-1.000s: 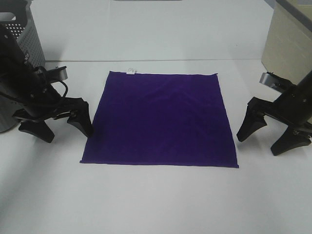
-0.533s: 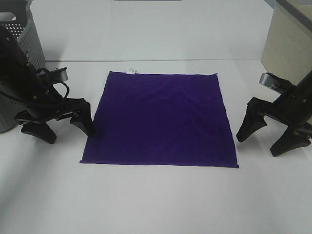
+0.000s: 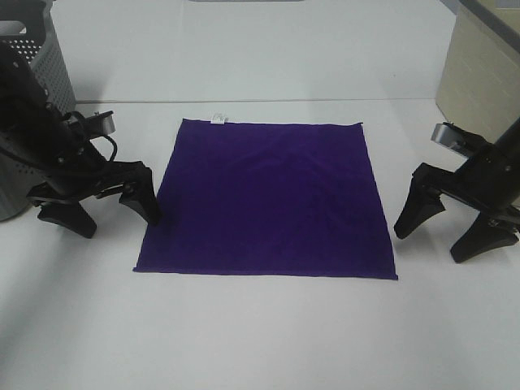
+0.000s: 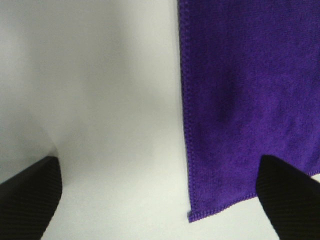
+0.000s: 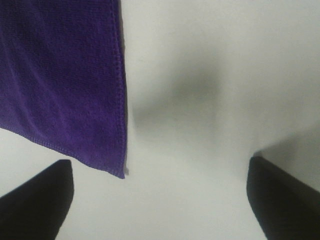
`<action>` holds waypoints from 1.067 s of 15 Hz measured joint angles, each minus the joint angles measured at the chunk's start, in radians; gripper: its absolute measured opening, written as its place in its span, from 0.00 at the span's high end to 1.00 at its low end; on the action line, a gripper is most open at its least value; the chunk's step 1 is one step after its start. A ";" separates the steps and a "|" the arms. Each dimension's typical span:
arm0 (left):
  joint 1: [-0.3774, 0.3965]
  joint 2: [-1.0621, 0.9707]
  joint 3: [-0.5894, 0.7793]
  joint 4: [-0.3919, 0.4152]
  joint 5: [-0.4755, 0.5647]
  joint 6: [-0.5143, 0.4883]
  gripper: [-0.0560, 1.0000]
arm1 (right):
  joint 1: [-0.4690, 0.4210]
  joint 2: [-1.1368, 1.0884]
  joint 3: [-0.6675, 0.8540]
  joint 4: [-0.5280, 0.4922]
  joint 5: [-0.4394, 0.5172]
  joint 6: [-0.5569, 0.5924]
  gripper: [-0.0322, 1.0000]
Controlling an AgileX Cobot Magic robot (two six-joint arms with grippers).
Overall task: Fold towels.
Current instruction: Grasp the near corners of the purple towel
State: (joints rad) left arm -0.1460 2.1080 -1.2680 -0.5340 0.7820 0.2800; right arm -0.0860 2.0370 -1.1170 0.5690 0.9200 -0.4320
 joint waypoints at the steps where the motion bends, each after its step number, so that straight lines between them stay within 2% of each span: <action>1: 0.000 0.000 0.000 -0.001 -0.001 0.000 0.01 | 0.000 0.001 0.000 0.000 0.003 0.000 0.08; 6: -0.008 0.000 0.000 0.000 -0.002 0.001 0.01 | 0.009 0.001 0.000 0.011 -0.004 0.008 0.09; 8: -0.054 0.000 0.000 0.002 -0.017 -0.004 0.01 | 0.080 0.000 0.000 -0.014 -0.057 0.060 0.10; 12: -0.171 0.009 -0.010 0.000 -0.063 -0.080 0.07 | 0.270 0.006 -0.012 -0.128 -0.203 0.238 0.19; 16: -0.252 0.076 -0.101 -0.046 -0.011 -0.109 0.14 | 0.370 0.057 -0.056 -0.070 -0.220 0.243 0.25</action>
State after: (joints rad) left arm -0.3980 2.1840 -1.3690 -0.5800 0.7710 0.1710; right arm 0.2840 2.0940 -1.1730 0.4990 0.7000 -0.1890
